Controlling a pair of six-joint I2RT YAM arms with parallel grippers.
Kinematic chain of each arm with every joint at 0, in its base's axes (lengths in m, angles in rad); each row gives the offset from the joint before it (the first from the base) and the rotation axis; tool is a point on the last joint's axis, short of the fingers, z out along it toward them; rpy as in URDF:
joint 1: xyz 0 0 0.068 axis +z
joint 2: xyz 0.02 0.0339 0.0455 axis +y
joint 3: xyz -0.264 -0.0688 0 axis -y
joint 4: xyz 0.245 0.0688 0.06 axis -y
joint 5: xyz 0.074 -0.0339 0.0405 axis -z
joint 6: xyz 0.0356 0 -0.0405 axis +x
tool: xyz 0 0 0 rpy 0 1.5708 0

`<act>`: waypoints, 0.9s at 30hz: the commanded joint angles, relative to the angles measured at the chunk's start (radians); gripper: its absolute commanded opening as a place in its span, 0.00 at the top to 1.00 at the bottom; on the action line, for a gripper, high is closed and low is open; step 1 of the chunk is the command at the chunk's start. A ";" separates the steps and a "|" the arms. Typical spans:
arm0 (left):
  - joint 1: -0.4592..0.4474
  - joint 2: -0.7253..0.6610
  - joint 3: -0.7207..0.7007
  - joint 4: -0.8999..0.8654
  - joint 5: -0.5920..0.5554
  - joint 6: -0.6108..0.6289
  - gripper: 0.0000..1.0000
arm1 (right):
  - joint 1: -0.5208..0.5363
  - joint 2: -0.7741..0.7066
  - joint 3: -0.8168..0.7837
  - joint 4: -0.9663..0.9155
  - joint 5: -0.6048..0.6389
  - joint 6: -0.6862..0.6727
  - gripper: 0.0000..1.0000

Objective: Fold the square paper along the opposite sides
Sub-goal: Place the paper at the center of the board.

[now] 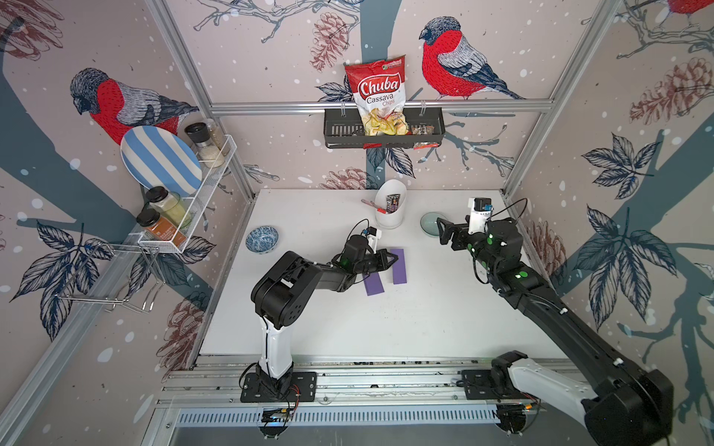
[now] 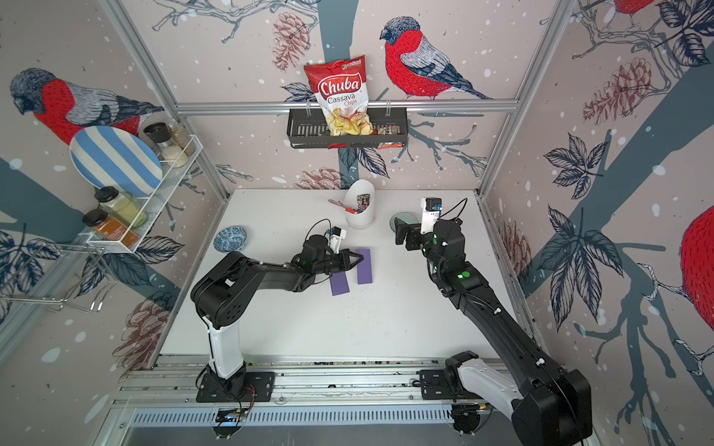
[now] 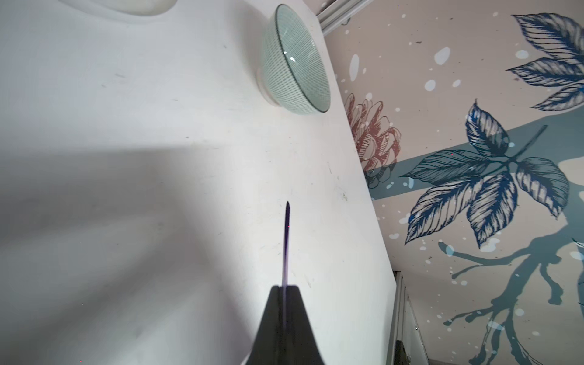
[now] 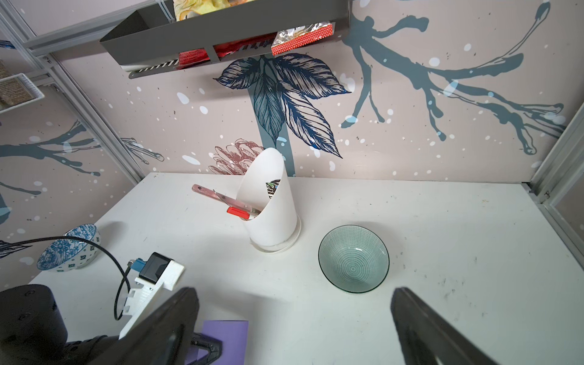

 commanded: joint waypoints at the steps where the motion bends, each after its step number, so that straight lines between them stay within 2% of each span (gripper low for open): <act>1: -0.006 0.023 0.016 -0.064 -0.043 -0.008 1.00 | -0.003 0.006 0.003 0.002 -0.024 0.013 0.00; 6: -0.028 0.060 0.030 -0.115 -0.088 -0.005 1.00 | -0.006 0.012 0.002 0.000 -0.032 0.012 0.01; 14: -0.037 0.028 0.066 -0.268 -0.205 0.038 1.00 | -0.009 0.019 0.000 0.007 -0.051 0.016 0.00; 15: -0.038 0.025 0.075 -0.288 -0.215 0.045 0.94 | -0.010 0.020 0.000 0.007 -0.055 0.017 0.00; 18: -0.042 0.018 0.084 -0.326 -0.243 0.058 0.63 | -0.010 0.020 0.000 0.006 -0.060 0.017 0.00; 21: -0.046 0.016 0.116 -0.368 -0.263 0.073 0.42 | -0.012 0.017 0.002 0.005 -0.063 0.017 0.00; 27: -0.058 0.004 0.180 -0.476 -0.327 0.116 0.15 | -0.014 0.011 0.002 0.005 -0.070 0.018 0.00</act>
